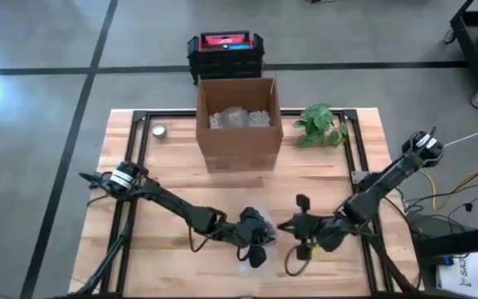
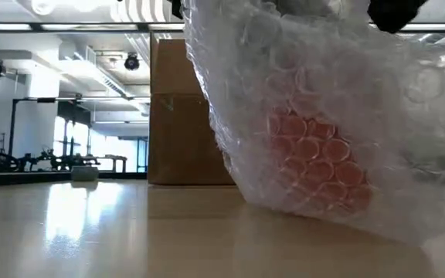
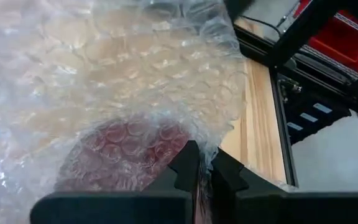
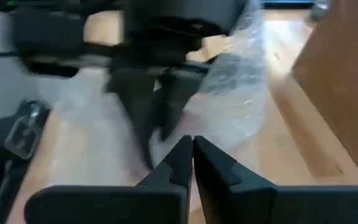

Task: Wrap mug
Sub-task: Wrap the orange mug with bubble wrap

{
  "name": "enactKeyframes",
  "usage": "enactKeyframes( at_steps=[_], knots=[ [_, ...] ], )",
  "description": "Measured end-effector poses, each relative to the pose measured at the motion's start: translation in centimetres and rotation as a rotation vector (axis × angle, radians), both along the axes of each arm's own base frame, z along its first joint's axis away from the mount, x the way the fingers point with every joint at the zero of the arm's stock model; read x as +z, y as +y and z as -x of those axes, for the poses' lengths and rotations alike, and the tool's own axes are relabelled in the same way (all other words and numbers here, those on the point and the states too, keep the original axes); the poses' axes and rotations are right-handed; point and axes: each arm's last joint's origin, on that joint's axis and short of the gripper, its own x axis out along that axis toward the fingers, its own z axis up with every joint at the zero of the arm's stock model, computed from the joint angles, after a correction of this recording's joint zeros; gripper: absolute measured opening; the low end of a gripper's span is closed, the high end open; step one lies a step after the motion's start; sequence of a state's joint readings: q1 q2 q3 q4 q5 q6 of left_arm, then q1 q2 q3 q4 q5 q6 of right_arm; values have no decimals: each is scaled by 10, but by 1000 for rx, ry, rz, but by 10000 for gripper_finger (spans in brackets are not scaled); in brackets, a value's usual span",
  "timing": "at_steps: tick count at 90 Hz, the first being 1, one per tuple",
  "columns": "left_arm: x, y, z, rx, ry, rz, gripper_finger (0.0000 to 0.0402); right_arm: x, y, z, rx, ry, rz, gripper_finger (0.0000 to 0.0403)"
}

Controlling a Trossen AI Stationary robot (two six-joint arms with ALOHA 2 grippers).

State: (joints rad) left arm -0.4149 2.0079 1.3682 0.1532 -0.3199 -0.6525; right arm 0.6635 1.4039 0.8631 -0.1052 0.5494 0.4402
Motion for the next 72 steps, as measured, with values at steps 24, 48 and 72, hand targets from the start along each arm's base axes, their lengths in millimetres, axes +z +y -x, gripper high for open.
enactKeyframes(
  at_steps=[24, 48, 72],
  knots=[
    [-2, 0, 1, -15, 17, -6, 5, -45, 3, -21, 31, 130, 24, 0],
    [22, 0, 3, -114, -14, -35, 73, -43, 6, -25, 55, 135, 41, 0],
    [68, 8, 20, -117, 77, -116, 155, -43, 6, -25, 65, 145, 42, 0]
  ],
)
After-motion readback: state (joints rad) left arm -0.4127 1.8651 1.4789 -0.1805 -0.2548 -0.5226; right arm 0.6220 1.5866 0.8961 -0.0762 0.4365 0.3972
